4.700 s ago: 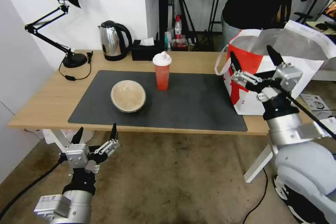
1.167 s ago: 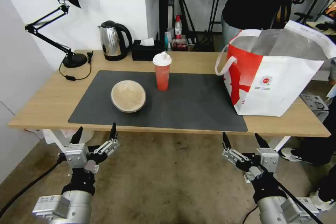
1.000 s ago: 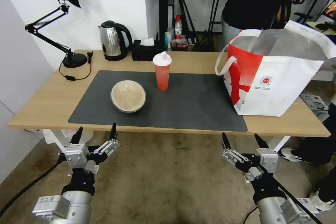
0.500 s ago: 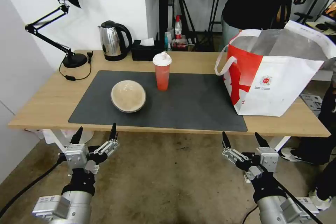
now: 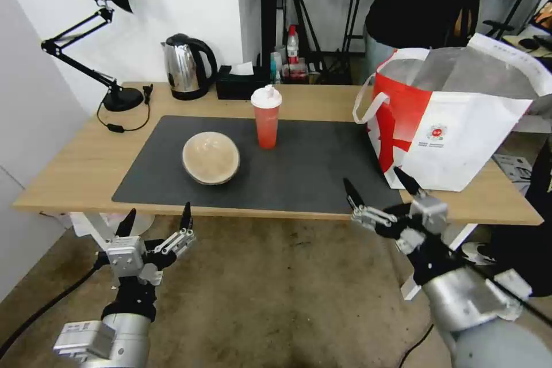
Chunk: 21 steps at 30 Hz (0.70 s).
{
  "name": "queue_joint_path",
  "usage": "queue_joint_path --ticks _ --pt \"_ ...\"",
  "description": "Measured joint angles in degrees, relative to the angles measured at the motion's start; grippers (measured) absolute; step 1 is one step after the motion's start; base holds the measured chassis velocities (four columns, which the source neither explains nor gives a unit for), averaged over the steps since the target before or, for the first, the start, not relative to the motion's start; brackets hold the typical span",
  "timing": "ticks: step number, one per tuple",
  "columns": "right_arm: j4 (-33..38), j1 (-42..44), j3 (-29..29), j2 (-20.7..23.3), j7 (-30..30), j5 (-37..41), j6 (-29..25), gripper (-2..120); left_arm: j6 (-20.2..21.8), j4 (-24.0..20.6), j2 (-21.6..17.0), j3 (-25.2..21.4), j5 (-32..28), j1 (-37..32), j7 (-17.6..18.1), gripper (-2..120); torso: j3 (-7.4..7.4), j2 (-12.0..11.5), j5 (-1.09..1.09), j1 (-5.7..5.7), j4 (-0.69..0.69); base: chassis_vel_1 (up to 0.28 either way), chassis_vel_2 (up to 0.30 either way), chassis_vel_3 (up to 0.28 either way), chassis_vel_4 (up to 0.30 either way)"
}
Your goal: Pick up the trash from the table and place it into the takeout bag.
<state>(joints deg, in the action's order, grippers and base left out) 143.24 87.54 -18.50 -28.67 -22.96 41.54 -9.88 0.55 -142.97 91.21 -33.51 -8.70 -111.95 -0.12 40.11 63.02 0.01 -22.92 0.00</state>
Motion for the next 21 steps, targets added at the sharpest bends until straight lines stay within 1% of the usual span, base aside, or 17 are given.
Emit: queue_joint_path --ticks 1,2,4,5,7,8,9,10,11,14,15,17,20,21 --pt "0.0 -4.5 2.1 1.1 1.9 3.1 0.7 100 0.0 0.0 0.0 -0.1 0.0 0.0 0.0 100 0.0 0.0 0.0 0.0 0.01 0.0 0.0 0.0 0.0" --pt "0.0 -6.2 2.8 1.5 2.7 4.6 1.3 100 0.0 0.0 0.0 -0.1 0.0 0.0 0.0 100 0.0 0.0 0.0 0.01 0.01 0.0 0.0 0.0 0.0" --pt "0.0 -12.4 5.5 2.8 5.7 10.4 3.9 100 0.0 0.0 0.0 -0.2 0.0 0.0 0.0 100 0.0 0.0 0.0 0.0 0.0 0.0 0.0 0.0 0.0" --pt "0.0 -12.4 5.5 2.8 5.7 10.4 3.9 100 0.0 0.0 0.0 -0.2 0.0 0.0 0.0 100 0.0 0.0 0.0 0.0 0.0 0.0 0.0 0.0 0.0" --pt "0.0 -18.8 8.0 3.8 7.2 16.3 7.7 100 0.1 0.0 0.0 -0.2 0.0 0.0 -0.1 100 0.0 0.0 -0.01 0.0 0.0 0.0 0.0 0.0 0.0" --pt "-0.1 -21.2 9.0 3.9 7.4 18.0 8.9 100 0.1 0.0 0.0 -0.2 0.0 0.0 -0.1 100 0.0 0.0 -0.01 0.0 0.0 0.0 0.0 0.0 0.0" --pt "-0.9 -25.6 11.2 4.1 7.5 20.3 10.2 100 0.1 0.0 0.0 -0.2 0.0 0.0 -0.1 100 -0.01 0.0 -0.02 0.01 -0.01 0.0 0.0 0.0 0.0" --pt "-0.9 -25.6 11.2 4.1 7.5 20.3 10.2 100 0.1 0.0 0.0 -0.2 0.0 0.0 -0.1 100 -0.01 0.0 -0.02 0.01 -0.01 0.0 0.0 0.0 0.0" --pt "-2.4 -31.7 14.9 4.1 7.4 22.8 11.5 100 0.1 0.0 0.0 -0.2 0.0 0.0 -0.2 100 0.0 0.0 -0.01 0.0 0.0 0.0 0.0 0.0 0.0" --pt "-5.7 -42.5 21.9 2.9 7.5 27.7 14.0 100 0.1 -0.1 -0.1 -0.2 0.0 0.0 -0.2 100 0.0 0.0 0.0 0.0 0.02 0.0 0.0 0.0 0.0" --pt "-5.7 -42.5 21.9 2.9 7.5 27.7 14.0 100 0.1 -0.1 -0.1 -0.2 0.0 0.0 -0.2 100 0.0 0.0 0.0 0.0 0.02 0.0 0.0 0.0 0.0" --pt "-7.3 -46.8 23.6 1.9 8.0 30.5 16.2 100 0.2 -0.1 0.0 -0.2 -0.1 -0.1 -0.3 100 0.0 0.0 -0.01 0.0 0.02 0.0 0.0 0.0 0.0" --pt "-8.8 -48.8 24.2 1.0 8.7 31.8 18.9 100 0.3 0.0 -0.1 -0.2 0.0 -0.2 -0.5 100 0.0 0.0 -0.01 0.0 0.0 0.0 0.0 0.0 0.0" --pt "-8.8 -48.8 24.2 1.0 8.7 31.8 18.9 100 0.3 0.0 -0.1 -0.2 0.0 -0.2 -0.5 100 0.0 0.0 -0.01 0.0 0.0 0.0 0.0 0.0 0.0"
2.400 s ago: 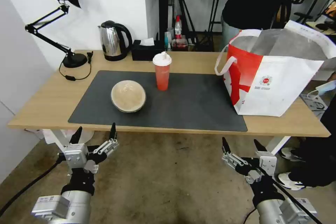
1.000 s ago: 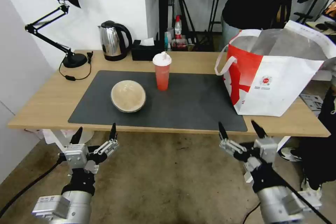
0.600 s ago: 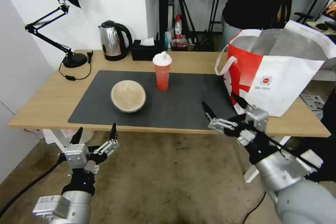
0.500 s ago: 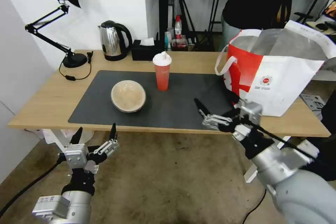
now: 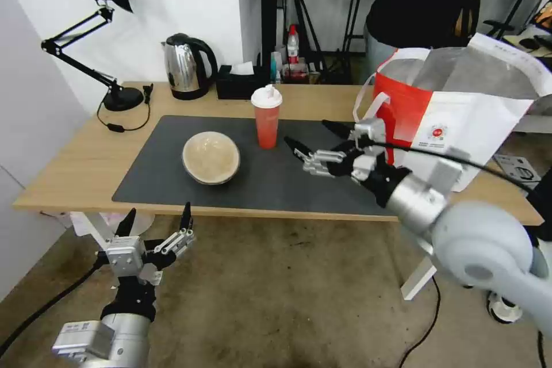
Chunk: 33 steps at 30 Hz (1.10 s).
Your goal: Pick up the trash from the table and place it into the takeout bag.
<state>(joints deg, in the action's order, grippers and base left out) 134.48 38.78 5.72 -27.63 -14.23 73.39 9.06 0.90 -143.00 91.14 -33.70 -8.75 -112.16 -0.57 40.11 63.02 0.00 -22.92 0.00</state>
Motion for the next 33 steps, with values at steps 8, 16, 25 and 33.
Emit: queue_joint_path --ticks 8,16,25,33 --pt "-3.7 -6.3 4.7 -3.1 0.6 -0.1 4.0 100 0.2 0.5 -0.2 0.2 -0.1 0.3 -0.1 100 0.0 0.0 0.0 0.01 -0.01 0.0 0.0 0.0 0.0" --pt "-8.4 -15.6 11.1 -7.3 0.0 1.1 5.0 100 0.3 0.5 0.0 0.1 0.0 0.1 -0.1 100 -0.01 0.0 0.0 0.01 0.0 0.0 0.0 0.0 0.0" --pt "-13.7 -18.5 14.3 -11.1 -4.8 -1.0 6.9 100 0.3 1.0 0.1 -0.1 -0.1 0.3 0.1 100 0.0 0.0 0.0 0.0 0.0 0.0 0.0 0.0 0.0" --pt "-15.5 -17.0 13.9 -12.0 -8.4 -4.4 8.5 100 0.4 1.5 0.1 0.0 -0.1 0.4 0.1 100 -0.01 0.0 0.01 0.0 -0.01 0.0 0.0 0.0 0.0"
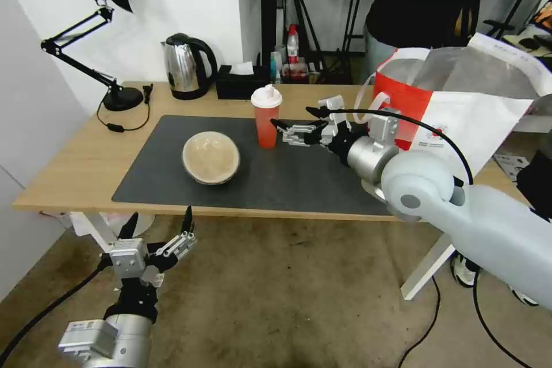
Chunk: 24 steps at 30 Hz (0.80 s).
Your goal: Pick up the trash from the table and place it into the takeout bag.
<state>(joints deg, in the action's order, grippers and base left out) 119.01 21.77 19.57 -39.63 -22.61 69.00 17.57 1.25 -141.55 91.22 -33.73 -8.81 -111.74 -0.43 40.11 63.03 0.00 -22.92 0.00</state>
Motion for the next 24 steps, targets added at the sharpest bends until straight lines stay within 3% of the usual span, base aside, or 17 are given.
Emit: queue_joint_path --ticks 8,24 --pt "-2.0 1.1 -0.3 -0.6 -1.5 -1.2 1.1 100 0.0 0.4 0.0 0.3 0.1 0.3 0.0 100 0.0 0.0 -0.01 0.0 0.0 0.0 0.0 0.0 0.0" --pt "-10.8 -2.4 3.9 -7.6 -0.3 -1.4 4.8 100 -0.1 0.9 0.0 0.5 0.5 0.0 0.1 100 0.0 0.0 -0.01 0.0 0.01 0.0 0.0 0.0 0.0"
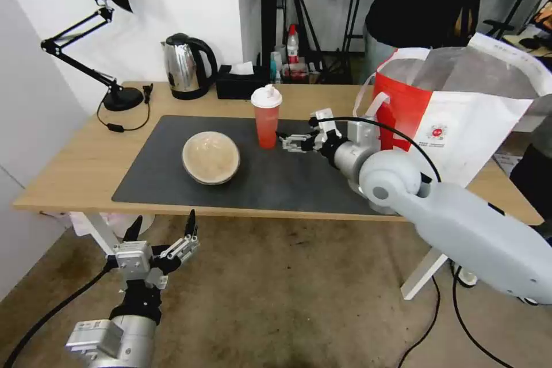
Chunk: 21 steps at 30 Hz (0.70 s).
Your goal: Pick up the trash from the table and place it into the takeout bag.
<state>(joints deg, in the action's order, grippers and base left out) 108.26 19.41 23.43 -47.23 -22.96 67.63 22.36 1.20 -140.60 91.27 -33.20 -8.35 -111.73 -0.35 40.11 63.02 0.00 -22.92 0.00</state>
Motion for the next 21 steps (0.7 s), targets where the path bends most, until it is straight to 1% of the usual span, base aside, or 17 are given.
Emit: queue_joint_path --ticks 9,12,13,21 --pt "-2.5 -2.8 1.9 -1.7 0.1 -0.5 -0.1 100 0.0 0.5 0.0 0.0 0.0 0.5 0.0 100 0.0 0.0 0.0 0.0 0.0 0.0 0.0 0.0 0.0" --pt "-3.9 -3.8 2.6 -2.5 0.1 -1.0 -0.1 100 0.0 0.7 0.0 0.2 0.0 0.7 0.1 100 0.0 0.0 -0.01 0.0 -0.01 0.0 0.0 0.0 0.0" --pt "-4.9 -4.0 2.9 -3.5 0.1 -1.6 -0.1 100 0.0 0.8 0.0 0.4 0.0 0.7 0.1 100 0.0 0.0 0.0 0.0 0.0 0.0 0.0 0.0 0.0" --pt "-7.7 -4.5 3.8 -5.7 0.5 -2.5 -0.2 100 0.0 0.9 0.0 0.2 0.0 0.7 0.1 100 0.0 0.0 0.0 0.0 -0.01 0.0 0.0 0.0 0.0"
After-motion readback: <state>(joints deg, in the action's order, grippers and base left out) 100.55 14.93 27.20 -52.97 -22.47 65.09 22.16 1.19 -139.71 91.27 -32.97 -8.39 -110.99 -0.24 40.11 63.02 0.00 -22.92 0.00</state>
